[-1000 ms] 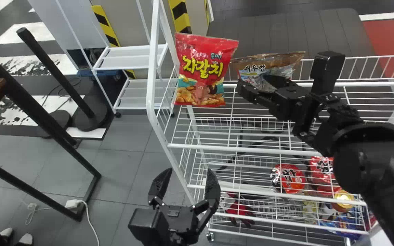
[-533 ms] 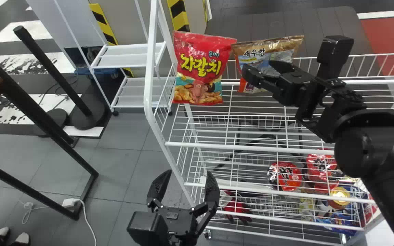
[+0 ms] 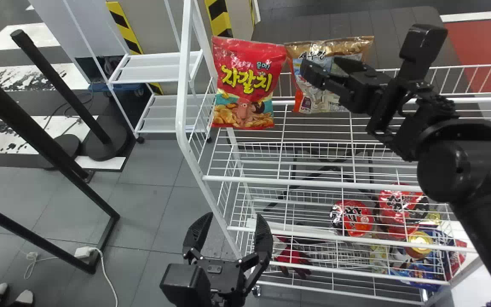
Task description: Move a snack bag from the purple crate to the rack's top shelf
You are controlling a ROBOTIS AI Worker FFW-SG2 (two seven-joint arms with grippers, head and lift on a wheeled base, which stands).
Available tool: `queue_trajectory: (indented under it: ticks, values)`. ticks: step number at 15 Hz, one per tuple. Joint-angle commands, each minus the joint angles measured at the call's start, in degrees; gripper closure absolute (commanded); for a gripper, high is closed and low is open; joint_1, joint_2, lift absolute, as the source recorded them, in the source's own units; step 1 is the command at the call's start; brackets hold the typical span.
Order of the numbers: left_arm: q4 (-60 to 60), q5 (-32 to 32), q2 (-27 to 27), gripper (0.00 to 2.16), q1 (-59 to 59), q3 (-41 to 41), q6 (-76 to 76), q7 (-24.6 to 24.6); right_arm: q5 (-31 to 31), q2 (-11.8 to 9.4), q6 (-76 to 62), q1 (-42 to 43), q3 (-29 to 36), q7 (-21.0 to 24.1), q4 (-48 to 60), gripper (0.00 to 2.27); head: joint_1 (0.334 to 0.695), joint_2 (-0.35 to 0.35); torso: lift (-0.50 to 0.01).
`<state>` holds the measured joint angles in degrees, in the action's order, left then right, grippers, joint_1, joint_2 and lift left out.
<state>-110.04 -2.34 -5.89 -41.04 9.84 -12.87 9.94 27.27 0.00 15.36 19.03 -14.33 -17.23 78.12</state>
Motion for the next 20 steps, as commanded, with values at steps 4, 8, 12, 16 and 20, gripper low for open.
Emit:
queue_trajectory:
  ticks: [4, 8, 12, 16, 20]
  values:
    - [0.71, 0.67, 0.09, 0.09, 0.44, 1.15, 0.00, 0.35, 0.41, 0.05, -0.10, 2.68, 2.91, 0.09, -3.50, 0.20, 0.695, 0.181, 0.001]
    - [1.32, 0.76, 0.09, 0.09, 0.61, 1.41, 0.00, 0.61, 1.73, 0.05, -0.28, 1.89, 3.26, -0.44, -3.85, 0.20, 0.695, 0.152, 0.001]
    - [1.41, 0.85, 0.18, 0.09, 0.79, 1.50, 0.00, 0.87, 1.73, 0.05, -0.63, -0.92, 2.73, -0.61, -0.60, 0.20, 0.695, 0.155, 0.001]
    - [1.32, 0.93, 0.09, 0.09, 0.96, 1.94, 0.00, 0.96, 1.90, 0.05, -0.80, -2.68, 2.47, -0.17, 2.21, 0.20, 0.695, 0.165, 0.001]
    - [1.50, 1.20, 0.09, 0.09, 1.23, 2.11, 0.53, 0.87, 3.57, 0.05, -0.28, -3.64, 2.73, -0.17, 4.24, 0.20, 0.695, 0.159, 0.001]
